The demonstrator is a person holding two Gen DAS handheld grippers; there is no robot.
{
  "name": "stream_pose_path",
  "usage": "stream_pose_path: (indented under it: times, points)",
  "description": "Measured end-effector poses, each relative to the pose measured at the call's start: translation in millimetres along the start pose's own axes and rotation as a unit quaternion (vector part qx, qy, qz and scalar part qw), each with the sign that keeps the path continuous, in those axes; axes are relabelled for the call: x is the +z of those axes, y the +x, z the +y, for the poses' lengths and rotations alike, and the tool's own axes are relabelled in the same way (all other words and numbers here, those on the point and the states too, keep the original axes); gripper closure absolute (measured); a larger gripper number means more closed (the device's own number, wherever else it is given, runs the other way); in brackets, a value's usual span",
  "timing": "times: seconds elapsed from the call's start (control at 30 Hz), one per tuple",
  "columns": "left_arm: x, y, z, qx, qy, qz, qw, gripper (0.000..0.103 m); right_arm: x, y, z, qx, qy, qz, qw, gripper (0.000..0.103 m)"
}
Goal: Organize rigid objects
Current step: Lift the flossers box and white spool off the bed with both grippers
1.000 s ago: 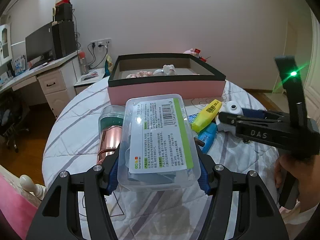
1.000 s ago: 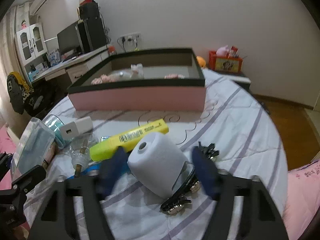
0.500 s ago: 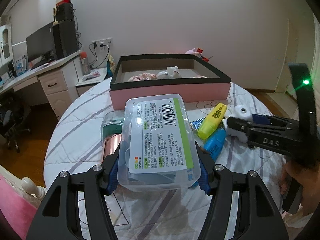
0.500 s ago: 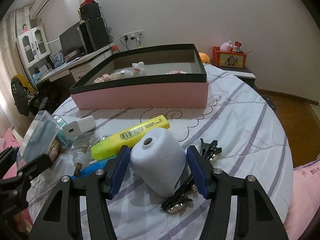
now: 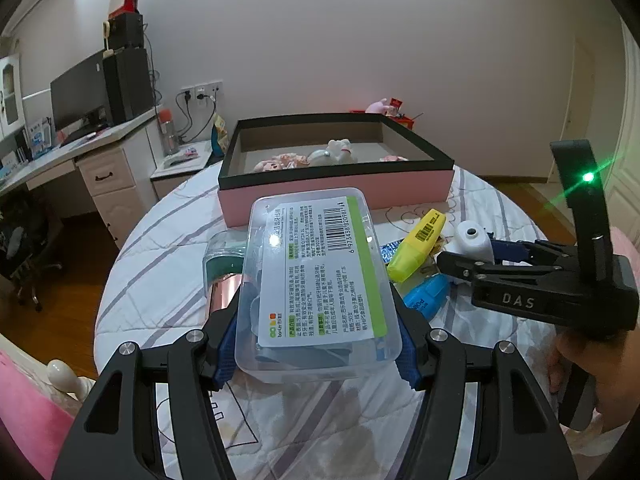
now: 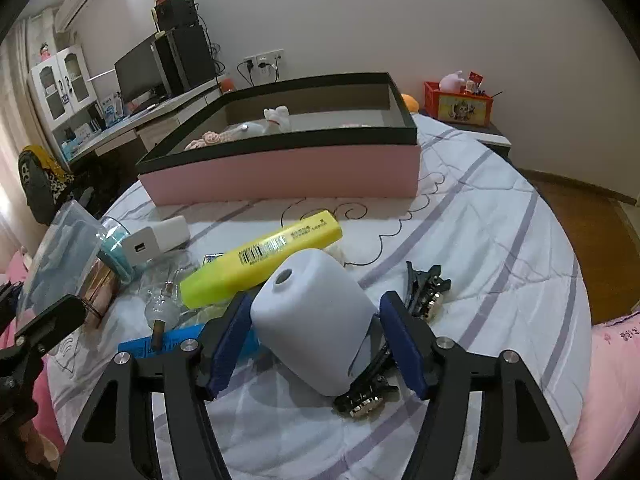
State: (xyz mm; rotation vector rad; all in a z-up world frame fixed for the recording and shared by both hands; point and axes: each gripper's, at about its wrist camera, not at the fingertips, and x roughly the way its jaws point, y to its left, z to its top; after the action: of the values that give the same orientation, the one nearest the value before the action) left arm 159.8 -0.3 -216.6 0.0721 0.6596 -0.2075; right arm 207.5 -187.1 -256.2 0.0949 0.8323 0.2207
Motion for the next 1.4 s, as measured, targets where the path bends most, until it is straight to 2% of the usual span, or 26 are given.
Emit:
stream_pose_path:
  times: [0.23, 0.5, 0.67, 0.83, 0.93, 1.0, 1.27, 1.33, 1.4]
  points:
    - [2, -1, -1, -0.003, 0.003, 0.000, 1.0000, 0.040, -2, 1, 2, -0.004, -0.011, 0.004, 1.000, 0.033]
    - [5, -6, -1, 0.000, 0.006, -0.010, 0.9999, 0.040, -10, -17, 6, -0.002, -0.019, -0.038, 0.999, 0.045]
    - [7, -10, -1, 0.007, 0.009, -0.017, 0.9998, 0.040, -11, -22, 10, 0.000, -0.023, -0.043, 0.999, 0.046]
    - [5, -11, 2, 0.009, 0.007, -0.016, 0.9998, 0.040, -21, -27, 3, 0.014, -0.004, -0.043, 0.999, 0.046]
    - [6, -11, 2, 0.011, 0.007, -0.015, 0.9998, 0.040, -27, -39, -4, 0.036, 0.016, -0.057, 0.998, 0.047]
    - [7, -10, 2, 0.010, 0.005, -0.016, 0.9998, 0.040, -29, -43, -7, 0.032, 0.019, -0.066, 0.997, 0.047]
    - [6, -15, -2, 0.011, 0.015, -0.018, 0.9997, 0.039, -49, -51, -5, 0.061, 0.021, -0.049, 0.997, 0.047]
    - [5, -14, -2, 0.009, 0.013, -0.016, 0.9997, 0.039, -51, -52, -3, 0.055, 0.018, -0.058, 0.997, 0.046]
    - [5, -14, -3, 0.009, 0.014, -0.014, 0.9998, 0.039, -50, -47, 4, 0.046, 0.001, -0.048, 0.998, 0.044]
